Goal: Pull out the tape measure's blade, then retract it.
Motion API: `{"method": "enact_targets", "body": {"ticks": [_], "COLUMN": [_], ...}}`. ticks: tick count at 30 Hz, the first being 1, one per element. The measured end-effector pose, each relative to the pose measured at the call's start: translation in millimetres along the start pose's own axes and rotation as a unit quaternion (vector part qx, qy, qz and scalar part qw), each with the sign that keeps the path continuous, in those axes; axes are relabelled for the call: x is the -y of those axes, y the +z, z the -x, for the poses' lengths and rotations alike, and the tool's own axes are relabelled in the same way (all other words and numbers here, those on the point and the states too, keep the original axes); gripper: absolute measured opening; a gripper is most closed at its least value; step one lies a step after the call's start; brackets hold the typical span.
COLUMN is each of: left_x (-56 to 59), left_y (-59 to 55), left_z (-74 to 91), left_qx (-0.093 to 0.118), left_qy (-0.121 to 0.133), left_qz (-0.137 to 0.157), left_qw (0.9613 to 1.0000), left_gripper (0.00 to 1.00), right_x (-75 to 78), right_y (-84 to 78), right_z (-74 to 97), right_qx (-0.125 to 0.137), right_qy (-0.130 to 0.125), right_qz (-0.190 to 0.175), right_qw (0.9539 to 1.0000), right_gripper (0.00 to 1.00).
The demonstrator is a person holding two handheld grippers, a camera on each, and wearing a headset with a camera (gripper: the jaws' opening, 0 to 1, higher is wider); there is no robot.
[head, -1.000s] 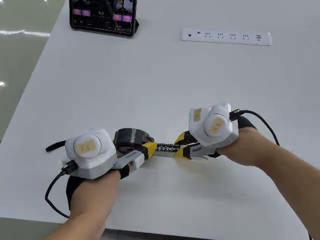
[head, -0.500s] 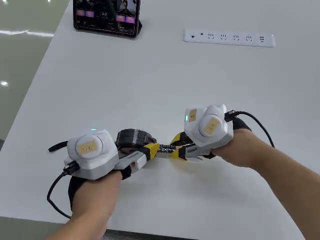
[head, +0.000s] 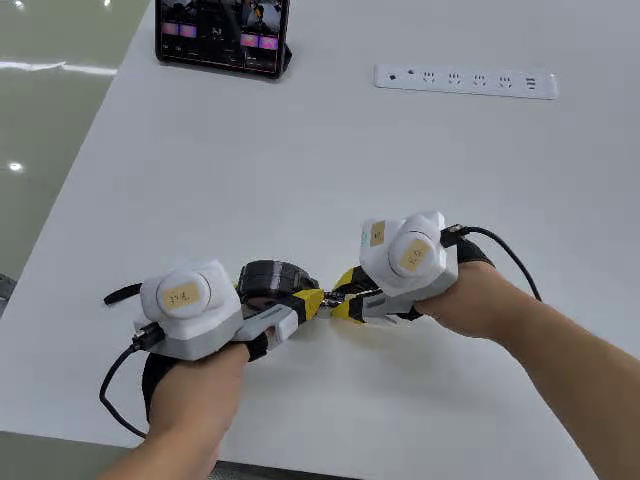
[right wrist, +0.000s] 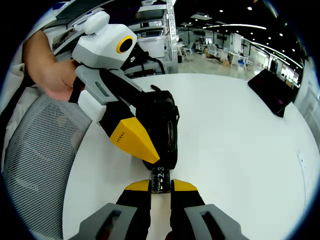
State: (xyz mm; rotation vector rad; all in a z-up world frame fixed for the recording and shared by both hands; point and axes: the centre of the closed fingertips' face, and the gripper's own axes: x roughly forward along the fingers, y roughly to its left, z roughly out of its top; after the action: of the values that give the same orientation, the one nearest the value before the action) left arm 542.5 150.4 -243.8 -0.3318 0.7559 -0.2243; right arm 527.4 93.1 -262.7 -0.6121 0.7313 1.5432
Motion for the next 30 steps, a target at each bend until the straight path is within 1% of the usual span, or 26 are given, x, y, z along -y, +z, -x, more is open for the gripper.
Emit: {"method": "enact_targets", "body": {"ticks": [12,13,17,27,30], "left_x": [0.2,0.4,0.1,-0.2,0.1], "left_y": [0.6,0.3,0.2,-0.6,-0.8], "left_z": [-0.2,-0.4,-0.3,-0.5,-0.4], "left_qx": [0.001,0.000,0.000,-0.004,-0.005], "left_qy": [-0.001,0.000,0.000,0.005,0.005], "left_qz": [0.002,0.000,-0.001,-0.004,-0.011], "left_qw": [1.0000,1.0000,1.0000,1.0000,0.9999], "left_gripper": [0.59,0.59,0.59,0.60,0.60], "right_x": [0.1,0.4,0.7,0.2,-0.8], "right_y": [9.8,9.1,8.6,8.0,7.7], "right_z": [-9.0,-9.5,-9.9,-10.6,-11.1], "right_qx": [0.008,0.005,0.012,0.013,0.014], "right_qy": [0.000,0.000,-0.002,-0.007,-0.006], "right_qz": [0.005,0.005,0.000,-0.007,-0.009], "right_qw": [1.0000,1.0000,0.9999,0.9999,0.9998], "right_gripper": [0.10,0.10,0.11,0.11,0.11]}}
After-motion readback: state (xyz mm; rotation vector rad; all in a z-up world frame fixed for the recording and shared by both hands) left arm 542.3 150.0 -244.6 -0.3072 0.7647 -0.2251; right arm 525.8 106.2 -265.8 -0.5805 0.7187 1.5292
